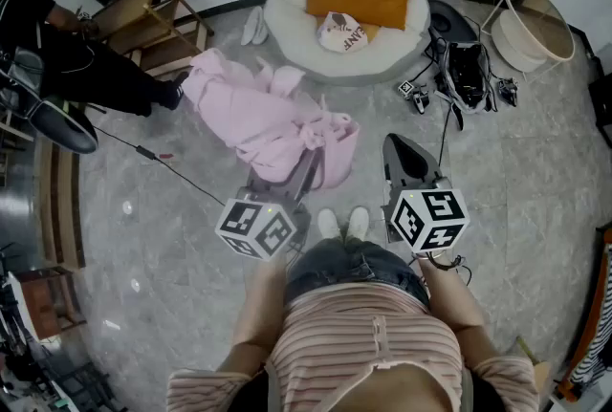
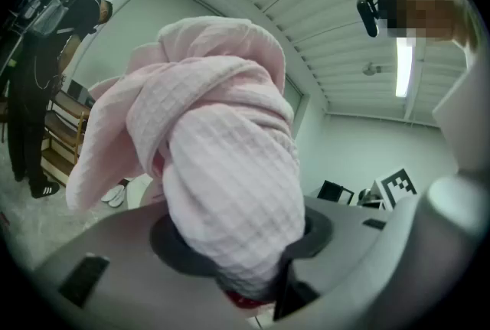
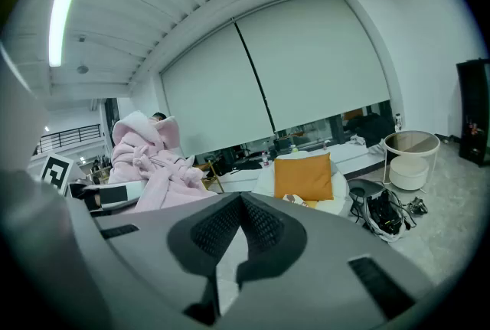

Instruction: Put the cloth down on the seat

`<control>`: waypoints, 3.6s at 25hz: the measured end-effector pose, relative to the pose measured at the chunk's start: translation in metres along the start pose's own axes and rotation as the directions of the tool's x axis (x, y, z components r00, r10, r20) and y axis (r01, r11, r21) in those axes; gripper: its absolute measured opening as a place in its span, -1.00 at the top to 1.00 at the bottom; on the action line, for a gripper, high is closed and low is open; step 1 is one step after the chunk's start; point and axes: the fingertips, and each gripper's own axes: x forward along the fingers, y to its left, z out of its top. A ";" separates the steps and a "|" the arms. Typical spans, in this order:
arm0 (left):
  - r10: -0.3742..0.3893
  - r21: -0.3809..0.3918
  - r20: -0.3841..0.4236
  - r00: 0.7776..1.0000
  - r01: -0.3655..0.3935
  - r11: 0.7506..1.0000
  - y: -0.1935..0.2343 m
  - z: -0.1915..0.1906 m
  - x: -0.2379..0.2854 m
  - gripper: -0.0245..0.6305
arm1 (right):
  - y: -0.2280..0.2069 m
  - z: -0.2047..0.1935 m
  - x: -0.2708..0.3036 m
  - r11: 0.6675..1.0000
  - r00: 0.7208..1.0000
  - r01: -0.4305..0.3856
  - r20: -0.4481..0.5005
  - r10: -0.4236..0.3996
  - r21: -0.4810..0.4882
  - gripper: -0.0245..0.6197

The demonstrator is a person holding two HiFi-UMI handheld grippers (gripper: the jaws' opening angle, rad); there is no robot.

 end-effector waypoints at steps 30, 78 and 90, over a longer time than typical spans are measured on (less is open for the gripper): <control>0.051 0.079 0.045 0.998 -0.054 0.995 0.000 0.041 0.095 0.32 | -0.117 0.041 0.012 0.994 0.995 0.070 0.065 -0.075 0.084 0.90; 0.098 -0.103 -0.094 0.991 -0.107 0.989 0.325 0.099 0.413 0.32 | -0.204 0.119 0.442 0.992 0.978 0.127 -0.168 -0.121 0.023 0.90; 0.138 -0.131 -0.141 0.980 -0.157 0.979 0.381 0.024 0.460 0.32 | -0.235 0.047 0.527 0.998 0.970 0.059 -0.238 -0.054 0.012 0.90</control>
